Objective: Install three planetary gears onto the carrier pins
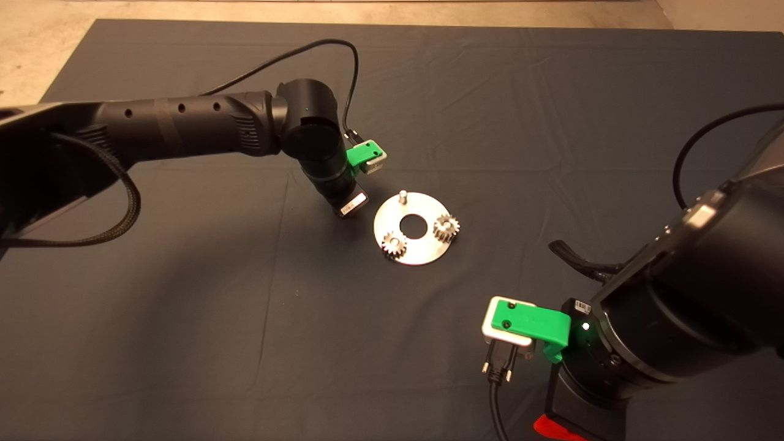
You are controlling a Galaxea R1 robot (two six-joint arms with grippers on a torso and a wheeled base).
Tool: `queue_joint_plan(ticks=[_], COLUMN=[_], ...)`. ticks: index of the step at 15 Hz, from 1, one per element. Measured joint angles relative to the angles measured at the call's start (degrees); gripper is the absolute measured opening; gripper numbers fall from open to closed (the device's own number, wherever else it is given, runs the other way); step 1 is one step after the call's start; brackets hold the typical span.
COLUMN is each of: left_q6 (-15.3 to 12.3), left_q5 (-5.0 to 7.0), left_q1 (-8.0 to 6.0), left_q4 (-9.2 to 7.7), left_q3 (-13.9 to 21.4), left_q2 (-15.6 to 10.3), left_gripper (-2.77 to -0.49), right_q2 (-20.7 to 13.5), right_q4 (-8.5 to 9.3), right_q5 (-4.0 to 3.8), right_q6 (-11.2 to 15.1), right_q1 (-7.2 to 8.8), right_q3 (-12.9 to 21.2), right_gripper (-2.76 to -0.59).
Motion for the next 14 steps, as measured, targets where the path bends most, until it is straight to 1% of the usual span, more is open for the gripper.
queue_joint_plan(ticks=[14], left_q6=[0.0], left_q5=[0.12], left_q1=[0.0], left_q4=[-0.04], left_q3=[0.1], left_q2=[0.0], left_gripper=[-2.46], right_q2=[0.0], right_q4=[0.0], right_q5=[0.0], right_q6=[0.0], right_q1=[0.02], right_q3=[0.0], right_gripper=[-1.36])
